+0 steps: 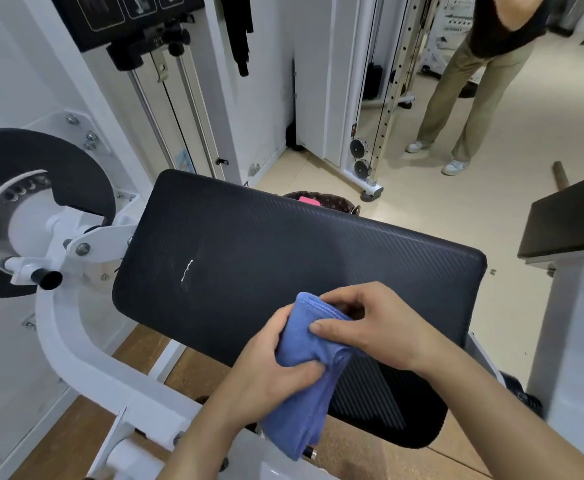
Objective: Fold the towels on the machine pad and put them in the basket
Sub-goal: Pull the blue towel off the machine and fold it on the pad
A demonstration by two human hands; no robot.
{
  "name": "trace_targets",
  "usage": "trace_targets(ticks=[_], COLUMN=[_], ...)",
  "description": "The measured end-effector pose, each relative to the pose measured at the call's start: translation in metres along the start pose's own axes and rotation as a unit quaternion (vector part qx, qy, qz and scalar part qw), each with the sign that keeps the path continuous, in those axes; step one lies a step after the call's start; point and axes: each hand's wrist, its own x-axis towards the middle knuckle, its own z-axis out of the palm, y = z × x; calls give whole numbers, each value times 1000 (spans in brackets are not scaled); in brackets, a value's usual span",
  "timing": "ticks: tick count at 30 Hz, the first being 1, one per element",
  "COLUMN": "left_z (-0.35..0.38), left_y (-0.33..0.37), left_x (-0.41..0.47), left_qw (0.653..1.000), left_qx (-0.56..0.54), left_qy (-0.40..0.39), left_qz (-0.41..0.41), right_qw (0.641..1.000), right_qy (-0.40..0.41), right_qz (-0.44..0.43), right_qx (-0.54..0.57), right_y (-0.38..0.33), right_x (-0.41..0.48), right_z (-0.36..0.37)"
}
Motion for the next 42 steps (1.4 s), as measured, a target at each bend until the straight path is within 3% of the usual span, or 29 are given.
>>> trace_targets(ticks=[5, 8, 12, 15, 17, 20, 23, 26, 29, 31, 33, 36, 39, 42], left_z=[7, 23, 53, 84, 109, 160, 217, 285, 352, 385, 411, 443, 468, 483], left_y=[18, 36, 67, 80, 83, 82, 88, 94, 94, 97, 107, 126, 142, 146], left_x=[-8, -9, -11, -11, -7, -2, -3, -6, -6, -5, 1, 20, 52, 86], left_qw=[988, 983, 982, 975, 942, 827, 783, 792, 807, 840, 870, 875, 911, 925], left_qx=[-152, -185, -145, -18, 135, 298, 342, 359, 367, 321, 304, 350, 296, 269], left_qy=[-30, -13, 87, 141, 125, 92, 86, 55, -23, -73, -55, -25, -112, -182], left_qz=[-14, 8, 82, 168, 281, 467, 512, 491, 462, 432, 384, 335, 266, 199], right_qw=[995, 985, 972, 974, 961, 934, 925, 924, 943, 954, 962, 962, 960, 957], right_qy=[77, 132, 185, 111, 41, 64, 89, 114, 184, 218, 238, 225, 195, 183], right_qz=[-18, -26, 19, 116, 167, 155, 110, 111, 113, 114, 118, 118, 91, 74], right_qx=[65, 109, 142, 160, 216, 317, 353, 348, 255, 172, 66, -96, -177, -215], right_y=[-15, -24, -21, -10, 1, 29, 68, 104, 144, 165, 189, 212, 226, 246], right_x=[-24, -42, -77, -115, -141, -177, -215, -265, -320, -351, -378, -402, -408, -396], right_z=[-8, -13, -40, -68, -81, -98, -119, -148, -185, -208, -229, -256, -281, -307])
